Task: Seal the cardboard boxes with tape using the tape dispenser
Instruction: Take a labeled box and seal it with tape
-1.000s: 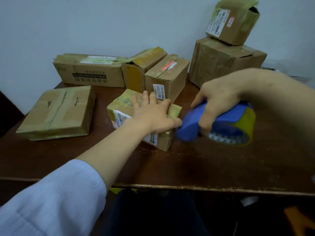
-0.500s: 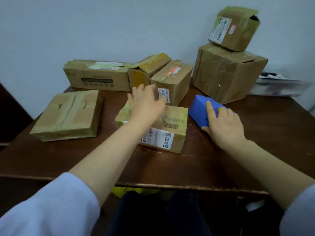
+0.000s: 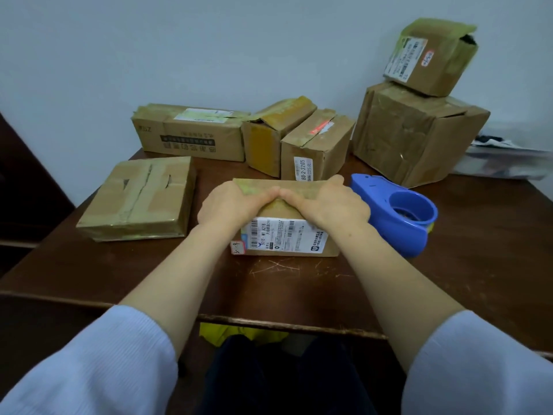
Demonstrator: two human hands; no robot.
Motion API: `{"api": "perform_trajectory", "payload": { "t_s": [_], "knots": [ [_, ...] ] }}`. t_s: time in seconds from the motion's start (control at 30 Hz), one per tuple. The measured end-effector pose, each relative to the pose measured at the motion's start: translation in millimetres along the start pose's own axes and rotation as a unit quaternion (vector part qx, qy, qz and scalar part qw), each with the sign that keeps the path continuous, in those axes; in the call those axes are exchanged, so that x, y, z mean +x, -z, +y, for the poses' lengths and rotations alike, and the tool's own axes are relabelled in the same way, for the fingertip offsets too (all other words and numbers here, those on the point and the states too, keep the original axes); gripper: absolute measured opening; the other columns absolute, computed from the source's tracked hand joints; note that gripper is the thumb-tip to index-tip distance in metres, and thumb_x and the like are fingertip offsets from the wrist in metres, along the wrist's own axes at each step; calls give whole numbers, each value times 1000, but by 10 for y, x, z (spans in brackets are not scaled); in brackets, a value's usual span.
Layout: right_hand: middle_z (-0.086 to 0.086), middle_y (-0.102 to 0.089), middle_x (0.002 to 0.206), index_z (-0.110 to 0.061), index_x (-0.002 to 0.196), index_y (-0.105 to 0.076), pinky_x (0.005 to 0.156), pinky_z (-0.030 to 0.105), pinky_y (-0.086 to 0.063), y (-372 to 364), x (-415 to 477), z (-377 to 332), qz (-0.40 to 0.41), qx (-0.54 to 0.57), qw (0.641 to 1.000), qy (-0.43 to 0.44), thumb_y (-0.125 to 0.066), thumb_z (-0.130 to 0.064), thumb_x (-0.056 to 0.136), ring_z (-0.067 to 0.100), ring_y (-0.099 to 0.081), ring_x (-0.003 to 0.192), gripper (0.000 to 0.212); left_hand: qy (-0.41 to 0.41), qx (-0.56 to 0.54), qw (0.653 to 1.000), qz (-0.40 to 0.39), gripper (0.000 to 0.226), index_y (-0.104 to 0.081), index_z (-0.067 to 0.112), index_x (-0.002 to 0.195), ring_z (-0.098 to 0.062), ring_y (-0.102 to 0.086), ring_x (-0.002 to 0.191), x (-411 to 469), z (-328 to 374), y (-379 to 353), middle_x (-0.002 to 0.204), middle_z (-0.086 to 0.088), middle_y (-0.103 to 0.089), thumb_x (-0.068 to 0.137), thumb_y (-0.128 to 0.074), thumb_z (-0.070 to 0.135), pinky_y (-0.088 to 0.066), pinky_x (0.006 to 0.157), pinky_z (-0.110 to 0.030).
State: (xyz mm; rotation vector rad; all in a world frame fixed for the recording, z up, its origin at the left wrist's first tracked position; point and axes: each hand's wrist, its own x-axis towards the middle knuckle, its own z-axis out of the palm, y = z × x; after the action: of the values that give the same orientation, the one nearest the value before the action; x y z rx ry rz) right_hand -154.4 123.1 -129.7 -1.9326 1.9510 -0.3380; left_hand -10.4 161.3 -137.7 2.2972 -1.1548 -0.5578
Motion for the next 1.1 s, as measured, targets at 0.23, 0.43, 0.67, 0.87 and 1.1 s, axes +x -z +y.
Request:
{"api": "perform_trajectory", "payload": {
  "t_s": [0.23, 0.43, 0.67, 0.87, 1.1],
  "knots": [
    [3, -53, 101, -11, 123, -41, 65, 35, -36, -33, 77, 124, 54, 40, 998, -4, -53, -64, 84, 24, -53, 91, 67, 19, 7, 999, 46, 61, -57, 12, 112, -27, -57, 95, 69, -42, -26, 108, -5, -62, 81, -58, 66, -41, 68, -34],
    [10, -61, 103, -8, 104, -56, 66, 34, -34, 17, 63, 211, 83, 30, 996, 14, -37, -33, 98, 25, -48, 83, 32, 22, -26, 997, 69, 50, -59, 7, 114, -31, -55, 99, 109, -103, 12, 117, -12, -61, 98, -37, 49, -39, 76, -35],
    [6, -58, 108, -7, 127, -40, 63, 33, -36, 4, 38, 16, 8, -17, 999, -29, -46, -85, 68, 28, -57, 99, 98, 0, 84, 995, 50, 77, -57, 13, 113, -28, -59, 97, 44, 22, -42, 109, -6, -63, 74, -52, 79, -45, 70, -34],
    [7, -61, 95, -10, 96, -56, 62, 32, -34, 60, 34, 250, 55, 47, 997, 22, -39, -45, 98, 23, -49, 80, 39, 18, -26, 997, 64, 53, -62, 9, 108, -31, -60, 96, 135, -108, -22, 108, -10, -65, 94, -42, 56, -45, 73, -36],
    [1, -61, 112, -15, 126, -48, 80, 39, -50, -9, -68, 180, -19, 60, 998, 26, -54, -79, 70, 24, -59, 103, 85, -36, -91, 995, 36, 54, -58, 14, 117, -25, -60, 105, -60, -227, -117, 115, -3, -64, 85, -59, 57, -49, 90, -39]
  ]
}}
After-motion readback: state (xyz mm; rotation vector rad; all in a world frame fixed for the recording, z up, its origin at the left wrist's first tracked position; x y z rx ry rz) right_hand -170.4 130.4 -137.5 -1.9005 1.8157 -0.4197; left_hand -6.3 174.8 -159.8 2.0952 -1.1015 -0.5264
